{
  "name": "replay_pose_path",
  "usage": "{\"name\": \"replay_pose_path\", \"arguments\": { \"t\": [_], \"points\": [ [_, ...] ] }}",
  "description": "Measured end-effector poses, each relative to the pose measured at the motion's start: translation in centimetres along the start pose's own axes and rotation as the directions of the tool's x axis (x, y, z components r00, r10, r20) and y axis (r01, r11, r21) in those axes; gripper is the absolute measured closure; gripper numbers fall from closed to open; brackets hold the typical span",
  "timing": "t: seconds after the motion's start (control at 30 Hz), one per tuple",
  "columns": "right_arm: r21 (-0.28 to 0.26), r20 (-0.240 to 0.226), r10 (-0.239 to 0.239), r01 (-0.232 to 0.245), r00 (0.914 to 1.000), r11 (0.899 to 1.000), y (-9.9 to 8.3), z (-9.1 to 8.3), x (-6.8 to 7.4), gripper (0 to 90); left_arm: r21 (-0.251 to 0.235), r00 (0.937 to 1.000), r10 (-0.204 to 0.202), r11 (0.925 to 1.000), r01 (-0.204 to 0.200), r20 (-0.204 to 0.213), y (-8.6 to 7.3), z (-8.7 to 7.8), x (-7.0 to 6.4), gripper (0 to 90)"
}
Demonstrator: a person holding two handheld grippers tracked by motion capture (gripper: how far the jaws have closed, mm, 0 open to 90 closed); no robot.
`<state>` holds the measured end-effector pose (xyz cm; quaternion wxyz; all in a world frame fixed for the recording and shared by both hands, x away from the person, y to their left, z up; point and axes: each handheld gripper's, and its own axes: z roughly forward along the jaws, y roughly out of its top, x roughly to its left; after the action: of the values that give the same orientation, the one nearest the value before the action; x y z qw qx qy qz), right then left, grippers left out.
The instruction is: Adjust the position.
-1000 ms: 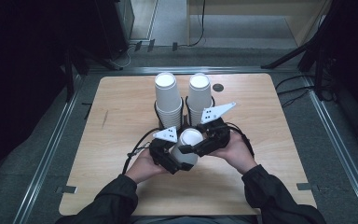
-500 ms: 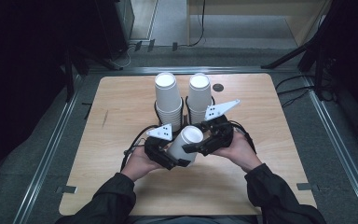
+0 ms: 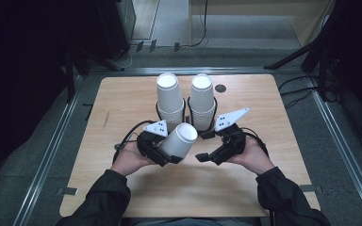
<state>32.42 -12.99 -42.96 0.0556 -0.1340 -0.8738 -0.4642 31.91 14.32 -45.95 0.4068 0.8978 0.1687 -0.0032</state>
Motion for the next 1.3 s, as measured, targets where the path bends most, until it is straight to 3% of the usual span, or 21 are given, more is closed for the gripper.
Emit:
{"name": "replay_pose_path", "arguments": {
  "t": [0.2, 0.4, 0.53, 0.67, 0.77, 1.0, 1.1, 1.3],
  "points": [
    [0.0, 0.025, 0.018, -0.018, 0.9995, 1.0, -0.9, -0.4, -0.1, 16.0, 0.065, 0.9992, 0.025, 0.9977, -0.023, -0.032, 0.2, -0.4, 0.4, 19.6],
    [0.025, 0.052, 0.006, -0.007, 0.9986, 1.0, -1.9, -0.5, 0.1, 16.0, 0.117, 0.9987, 0.037, 0.9926, -0.033, -0.035, 0.8, -0.1, 0.6, 19.5],
    [0.034, 0.066, 0.019, -0.022, 0.9976, 0.999, -2.4, -0.5, -0.1, 16.0, 0.134, 0.9991, 0.042, 0.9901, -0.042, -0.003, 1.0, 0.5, 0.8, 19.0],
    [0.036, 0.074, 0.019, -0.022, 0.9971, 0.999, -3.0, -0.6, -0.2, 16.0, 0.185, 0.9985, 0.055, 0.9813, -0.054, -0.004, 1.3, 1.4, 0.8, 19.1],
    [0.042, 0.079, 0.02, -0.024, 0.9967, 0.999, -3.2, -0.6, -0.4, 16.0, 0.2, 0.9978, 0.063, 0.9777, -0.065, 0.019, 1.5, 2.1, 0.7, 19.1],
    [0.046, 0.071, 0.027, -0.03, 0.9971, 0.998, -3.5, -0.4, -0.7, 16.0, 0.251, 0.992, 0.109, 0.9602, -0.122, 0.063, 1.8, 3.8, 0.2, 18.6],
    [0.052, 0.066, 0.02, -0.024, 0.9976, 0.998, -3.6, -0.4, -0.6, 16.0, 0.242, 0.9895, 0.115, 0.961, -0.133, 0.088, 2.2, 4.2, -0.1, 18.6],
    [0.058, 0.047, -0.002, 0.0, 0.9989, 0.998, -3.2, 0.1, -0.4, 16.0, 0.289, 0.9814, 0.136, 0.9421, -0.171, 0.135, 2.1, 5.6, -0.8, 18.6]
  ]
}}
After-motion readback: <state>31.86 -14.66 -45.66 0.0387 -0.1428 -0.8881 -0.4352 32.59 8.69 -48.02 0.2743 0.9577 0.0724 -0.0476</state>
